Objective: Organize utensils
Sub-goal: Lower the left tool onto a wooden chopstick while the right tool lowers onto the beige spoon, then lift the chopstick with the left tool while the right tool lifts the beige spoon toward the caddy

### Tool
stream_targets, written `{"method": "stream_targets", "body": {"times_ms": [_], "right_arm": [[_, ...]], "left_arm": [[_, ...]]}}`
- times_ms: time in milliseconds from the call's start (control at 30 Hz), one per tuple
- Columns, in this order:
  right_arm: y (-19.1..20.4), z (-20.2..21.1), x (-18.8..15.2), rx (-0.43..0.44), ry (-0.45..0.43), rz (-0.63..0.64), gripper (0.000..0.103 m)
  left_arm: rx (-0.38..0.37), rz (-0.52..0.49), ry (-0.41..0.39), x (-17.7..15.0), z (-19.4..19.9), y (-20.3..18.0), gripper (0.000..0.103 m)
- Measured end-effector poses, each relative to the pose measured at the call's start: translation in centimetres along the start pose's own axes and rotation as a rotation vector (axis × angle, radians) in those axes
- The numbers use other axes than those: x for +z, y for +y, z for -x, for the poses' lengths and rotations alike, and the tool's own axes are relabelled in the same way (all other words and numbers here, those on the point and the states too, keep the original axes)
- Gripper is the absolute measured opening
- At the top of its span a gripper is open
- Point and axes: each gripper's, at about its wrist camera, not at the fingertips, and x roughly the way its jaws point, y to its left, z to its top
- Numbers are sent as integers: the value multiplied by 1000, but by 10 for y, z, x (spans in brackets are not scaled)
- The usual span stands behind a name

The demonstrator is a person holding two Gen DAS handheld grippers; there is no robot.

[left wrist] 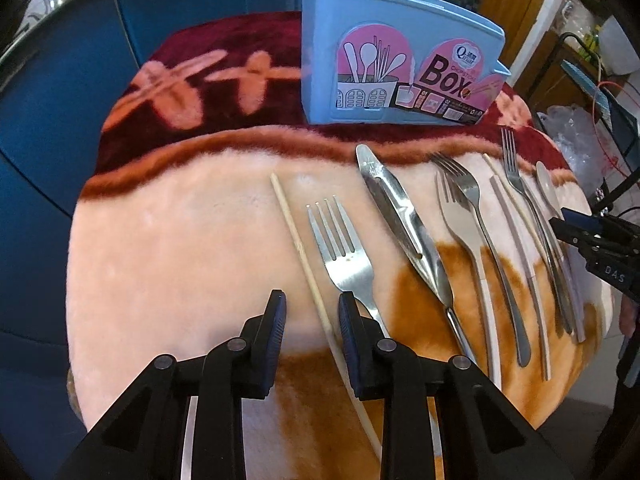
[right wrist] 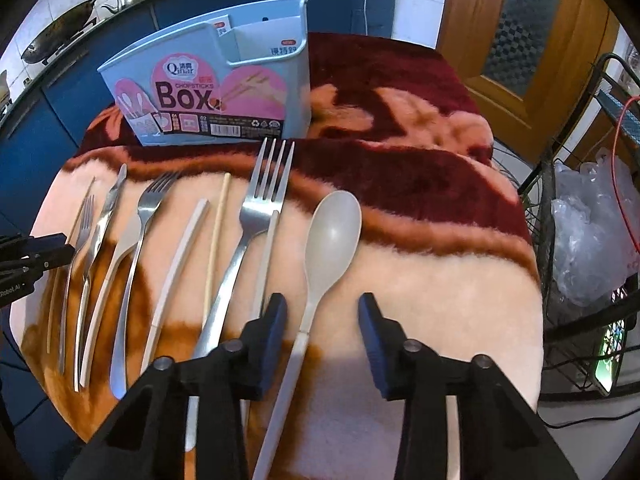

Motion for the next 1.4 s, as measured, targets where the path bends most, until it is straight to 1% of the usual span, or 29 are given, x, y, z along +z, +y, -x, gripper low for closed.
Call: {"method": "stream_targets", "body": {"times_ms": [33,67,100,133,200,233,333,500,600,633,733,833,900,1000,1167,1300,1400], "right_arm": [[-1,0,1,4,-2,-1,29],[-2,0,2,5,-4,-5,25],[-3,0,2,8,-9,-16,20],[-4,0,3,12,-10,-23,17],[-6,1,2,15,-19,-34,13],[-6,2,2,17,-22,-37,12],[-8,7,0,44,-53,-50,12],[-7,27,-3,118,-164,-74,11],[-3,42,-1,149,-240,-76,11],[-1,48,0,157,-266,-73,11],[5,65,6,176,-362,-57,11],[10,80,14,178,-456,-44,10],[13,88,20,173,-513,-39,10],[13,99,31,166,-574,-40,10],[12,108,53,166,-631,-27,10],[8,113,73,168,-669,-21,10],[8,113,90,158,-693,-11,10]], "left_arm": [[-8,5,1,2,0,1,24],[-14,7,-1,2,0,2,22],[-18,7,-5,2,0,3,14],[-31,10,-9,1,0,4,9],[-50,24,-16,0,1,6,6],[-58,29,-22,-1,2,6,4],[-75,43,-70,-4,10,8,4],[-104,65,-194,-10,34,8,4],[-97,64,-300,-8,54,5,4],[-95,66,-348,-6,62,4,4],[-91,78,-445,3,76,1,4],[-99,103,-541,17,90,0,4],[-94,114,-591,24,98,-1,4],[-92,134,-674,42,109,-1,4],[-74,157,-787,75,118,-5,4],[-70,171,-867,103,118,-9,4],[-45,167,-929,121,114,-14,4]]}}
